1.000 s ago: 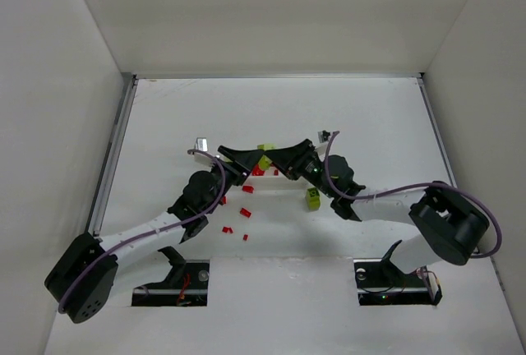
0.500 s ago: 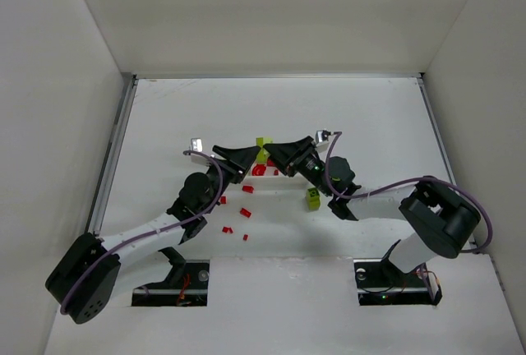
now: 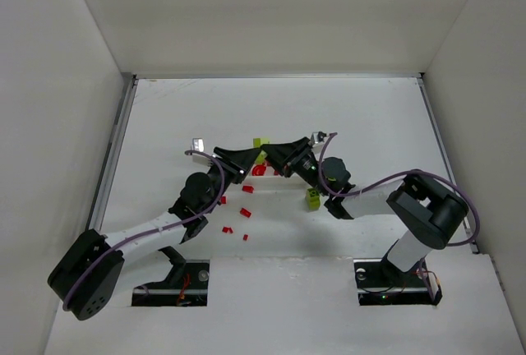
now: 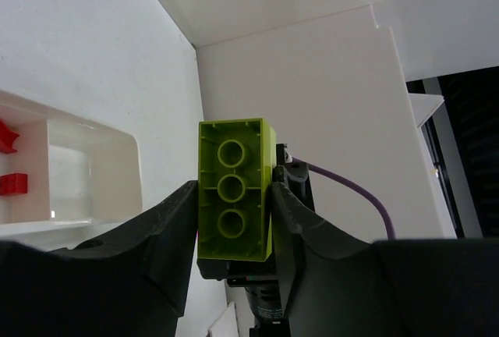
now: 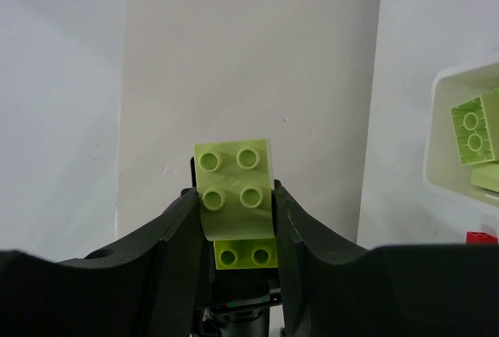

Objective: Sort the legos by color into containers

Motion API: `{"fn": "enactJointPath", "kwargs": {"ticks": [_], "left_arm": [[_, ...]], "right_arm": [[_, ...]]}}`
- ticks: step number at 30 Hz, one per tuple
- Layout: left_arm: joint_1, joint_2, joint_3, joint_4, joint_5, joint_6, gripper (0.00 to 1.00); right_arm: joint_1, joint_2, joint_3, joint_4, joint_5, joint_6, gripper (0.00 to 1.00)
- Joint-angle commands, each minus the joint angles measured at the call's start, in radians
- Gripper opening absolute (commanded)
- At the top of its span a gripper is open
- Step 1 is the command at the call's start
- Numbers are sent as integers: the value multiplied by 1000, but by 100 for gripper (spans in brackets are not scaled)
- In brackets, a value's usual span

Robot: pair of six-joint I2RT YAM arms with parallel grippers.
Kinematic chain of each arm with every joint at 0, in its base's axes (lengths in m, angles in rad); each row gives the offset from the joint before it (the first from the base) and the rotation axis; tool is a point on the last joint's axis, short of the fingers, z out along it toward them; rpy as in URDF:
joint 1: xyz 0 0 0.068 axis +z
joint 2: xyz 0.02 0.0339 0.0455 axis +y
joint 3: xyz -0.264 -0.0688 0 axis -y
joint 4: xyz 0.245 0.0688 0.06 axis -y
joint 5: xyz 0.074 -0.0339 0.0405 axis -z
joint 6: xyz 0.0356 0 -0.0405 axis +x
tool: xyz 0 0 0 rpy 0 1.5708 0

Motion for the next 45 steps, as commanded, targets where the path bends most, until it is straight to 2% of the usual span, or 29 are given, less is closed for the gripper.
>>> {"fn": "enactJointPath", "kwargs": {"ticks": [1,11,24,30,35,41,45], "left_arm": [[-4,-23,5,88,6,4,34],[54,-89,-14,53,19,10,22],[79,-109,11,-25,13,88,20],[45,-3,89,-41,26,143,20],[-33,196,213,-58,2,228,21],[-87,379,348,-131,-26,309,23],[-126,483,443,-215,-18,352,24]], "right_arm": [[4,1,27,111,-7,18,25],[1,-26,-36,105,9,-8,25],[-54,-132,-173,70,27,-76,25],[-88,-212,-256,29,35,-141,25],[-92,-394,-302,-193,107,-273,25],[-88,-739,-305,-646,294,-476,26],[-88,-943,-317,-850,378,-556,26]]}}
